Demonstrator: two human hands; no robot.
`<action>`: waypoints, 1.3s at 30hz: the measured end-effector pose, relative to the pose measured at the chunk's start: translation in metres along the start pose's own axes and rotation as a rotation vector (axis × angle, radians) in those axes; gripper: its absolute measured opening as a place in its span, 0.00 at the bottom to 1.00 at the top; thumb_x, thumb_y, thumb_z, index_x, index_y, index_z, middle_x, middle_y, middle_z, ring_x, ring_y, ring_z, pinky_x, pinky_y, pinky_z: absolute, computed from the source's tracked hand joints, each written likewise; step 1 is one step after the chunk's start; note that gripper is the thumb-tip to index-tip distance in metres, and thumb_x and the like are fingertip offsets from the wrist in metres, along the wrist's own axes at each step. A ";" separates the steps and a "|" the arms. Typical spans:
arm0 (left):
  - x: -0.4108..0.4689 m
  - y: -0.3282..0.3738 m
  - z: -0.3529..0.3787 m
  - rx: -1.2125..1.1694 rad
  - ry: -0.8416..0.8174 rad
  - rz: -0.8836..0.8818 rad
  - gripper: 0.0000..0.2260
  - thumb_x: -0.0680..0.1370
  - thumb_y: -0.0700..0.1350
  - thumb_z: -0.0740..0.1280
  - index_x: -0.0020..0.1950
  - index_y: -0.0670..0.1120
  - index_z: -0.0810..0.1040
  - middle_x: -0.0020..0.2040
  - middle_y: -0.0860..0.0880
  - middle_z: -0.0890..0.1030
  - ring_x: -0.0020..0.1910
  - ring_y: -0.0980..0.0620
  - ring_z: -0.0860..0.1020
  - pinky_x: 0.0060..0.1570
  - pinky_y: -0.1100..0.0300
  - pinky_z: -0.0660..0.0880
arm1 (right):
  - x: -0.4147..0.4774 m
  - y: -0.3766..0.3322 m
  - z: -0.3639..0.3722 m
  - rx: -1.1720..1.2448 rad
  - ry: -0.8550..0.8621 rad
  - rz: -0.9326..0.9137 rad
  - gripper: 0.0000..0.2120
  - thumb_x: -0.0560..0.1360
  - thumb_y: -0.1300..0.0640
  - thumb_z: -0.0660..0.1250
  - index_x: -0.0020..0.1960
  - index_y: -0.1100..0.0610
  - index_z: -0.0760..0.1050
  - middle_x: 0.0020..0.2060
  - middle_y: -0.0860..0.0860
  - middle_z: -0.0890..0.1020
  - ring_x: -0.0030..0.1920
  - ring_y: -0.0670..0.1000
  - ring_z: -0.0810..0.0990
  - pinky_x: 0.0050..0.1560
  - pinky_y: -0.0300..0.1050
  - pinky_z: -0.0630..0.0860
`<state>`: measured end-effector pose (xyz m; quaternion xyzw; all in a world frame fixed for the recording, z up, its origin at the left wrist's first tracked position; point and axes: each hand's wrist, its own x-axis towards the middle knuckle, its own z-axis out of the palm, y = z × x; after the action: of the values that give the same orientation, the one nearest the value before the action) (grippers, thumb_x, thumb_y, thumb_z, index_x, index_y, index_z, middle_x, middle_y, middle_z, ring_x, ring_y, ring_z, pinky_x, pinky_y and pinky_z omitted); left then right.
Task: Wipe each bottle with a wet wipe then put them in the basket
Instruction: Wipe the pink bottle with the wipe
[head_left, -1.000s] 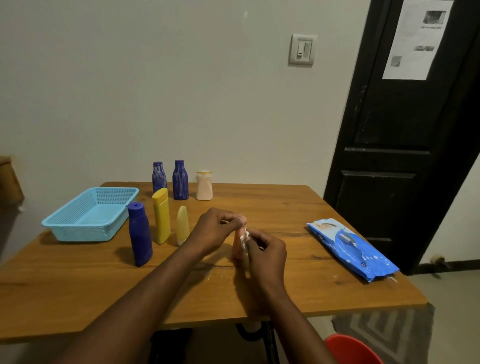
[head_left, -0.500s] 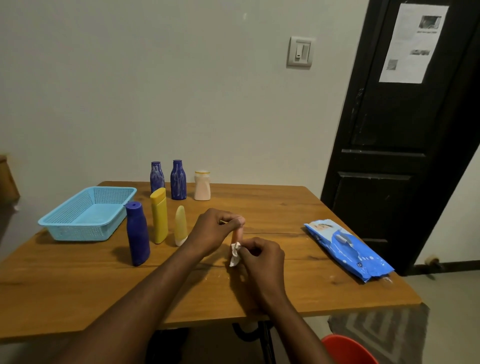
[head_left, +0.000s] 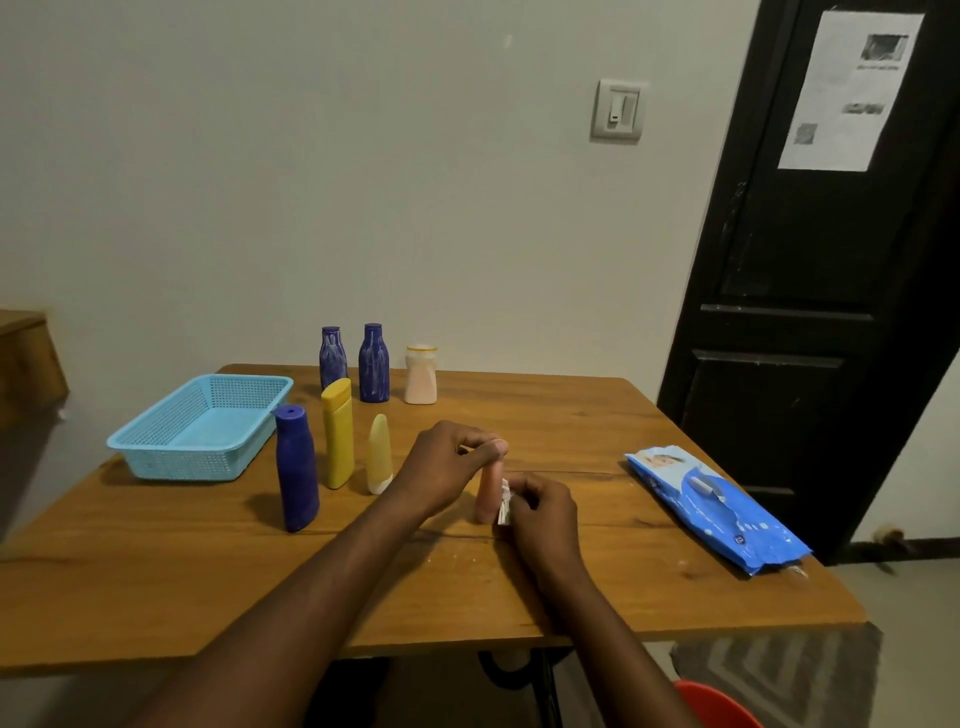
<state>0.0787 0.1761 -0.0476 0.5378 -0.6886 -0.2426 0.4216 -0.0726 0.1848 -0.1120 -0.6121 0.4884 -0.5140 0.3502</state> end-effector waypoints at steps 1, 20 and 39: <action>0.001 0.001 -0.001 0.009 -0.012 0.006 0.08 0.80 0.51 0.69 0.53 0.51 0.86 0.58 0.55 0.84 0.50 0.67 0.77 0.52 0.66 0.73 | -0.001 0.001 -0.001 -0.007 0.001 -0.005 0.14 0.80 0.65 0.64 0.49 0.51 0.86 0.42 0.45 0.87 0.45 0.43 0.84 0.45 0.39 0.81; -0.005 0.021 -0.034 0.229 -0.195 -0.033 0.18 0.73 0.48 0.77 0.61 0.46 0.82 0.57 0.51 0.83 0.55 0.54 0.80 0.51 0.62 0.77 | -0.019 -0.007 0.006 0.099 -0.023 -0.108 0.13 0.81 0.64 0.64 0.55 0.51 0.85 0.47 0.43 0.87 0.50 0.41 0.84 0.49 0.35 0.79; -0.038 0.008 -0.144 0.478 -0.321 -0.046 0.20 0.74 0.43 0.77 0.65 0.48 0.80 0.60 0.53 0.83 0.53 0.59 0.81 0.48 0.67 0.79 | -0.039 -0.038 0.081 0.056 -0.228 -0.150 0.13 0.80 0.61 0.67 0.60 0.50 0.84 0.53 0.42 0.86 0.54 0.40 0.81 0.48 0.34 0.78</action>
<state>0.1984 0.2314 0.0227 0.5920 -0.7719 -0.1648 0.1631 0.0155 0.2271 -0.1066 -0.6915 0.3837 -0.4792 0.3808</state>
